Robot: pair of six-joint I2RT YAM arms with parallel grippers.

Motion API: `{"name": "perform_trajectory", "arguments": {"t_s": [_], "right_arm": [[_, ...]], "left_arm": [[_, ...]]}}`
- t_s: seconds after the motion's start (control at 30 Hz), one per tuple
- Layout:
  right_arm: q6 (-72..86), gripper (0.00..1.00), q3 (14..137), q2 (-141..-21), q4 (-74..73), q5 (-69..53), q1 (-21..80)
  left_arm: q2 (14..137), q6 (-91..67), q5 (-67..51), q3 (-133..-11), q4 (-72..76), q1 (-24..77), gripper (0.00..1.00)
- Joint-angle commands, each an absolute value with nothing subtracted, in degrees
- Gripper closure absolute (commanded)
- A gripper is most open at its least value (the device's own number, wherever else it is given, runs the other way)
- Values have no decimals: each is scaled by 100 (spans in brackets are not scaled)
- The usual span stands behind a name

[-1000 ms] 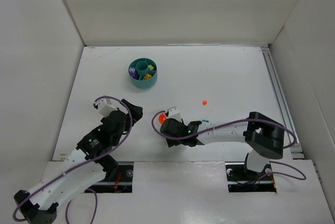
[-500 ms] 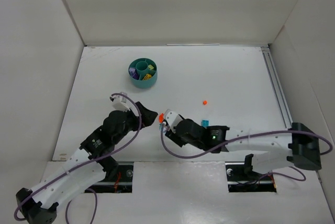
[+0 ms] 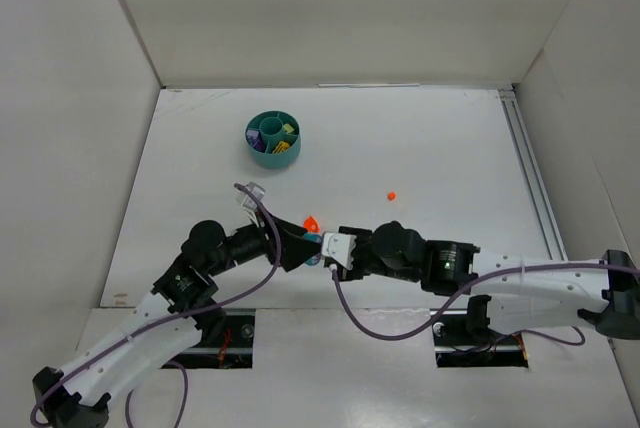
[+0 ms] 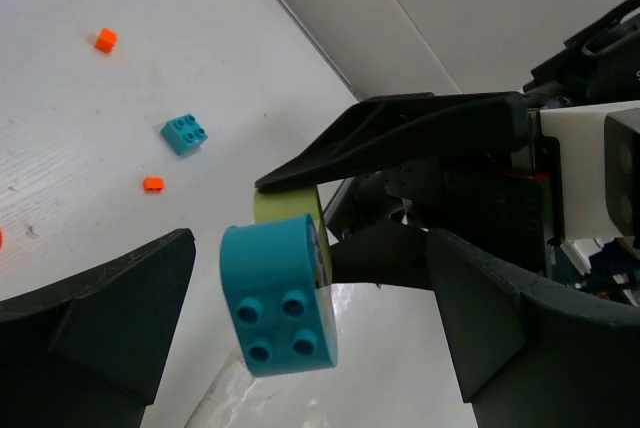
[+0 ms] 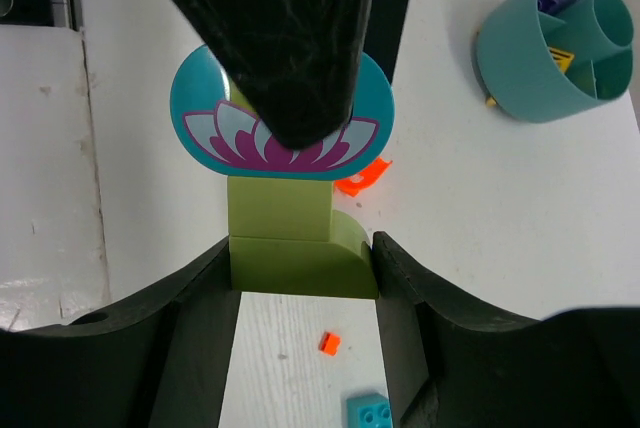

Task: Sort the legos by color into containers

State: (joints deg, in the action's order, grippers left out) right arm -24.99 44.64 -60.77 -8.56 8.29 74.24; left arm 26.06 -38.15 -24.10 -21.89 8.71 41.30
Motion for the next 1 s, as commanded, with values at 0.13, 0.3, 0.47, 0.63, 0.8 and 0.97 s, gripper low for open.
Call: {"name": "perform_trajectory", "arguments": {"t_s": [0.13, 0.3, 0.47, 0.63, 0.8, 0.97], "right_arm": [[-2988, 66, 5062, -6311, -527, 686, 7427], [-2988, 67, 5063, -6188, -527, 923, 7427], [-2988, 67, 5063, -6135, -580, 1046, 7427], [-3067, 67, 5167, -6135, -580, 1037, 7427], [-3190, 67, 5168, -6187, -580, 845, 7427], [-3190, 67, 5168, -6293, -580, 844, 7427]], "left_arm": [[2873, -3647, -3067, -2101, 1529, 4157, 9], [3085, -3647, -3067, -2101, 1529, 4210, 28], [3033, -3647, -3120, -2101, 1529, 4210, 46], [2979, -3647, -3182, -2101, 1652, 4210, 72], [3032, -3586, -3112, -2101, 1652, 4210, 82], [2848, -3586, -2823, -2153, 1450, 4210, 96]]}}
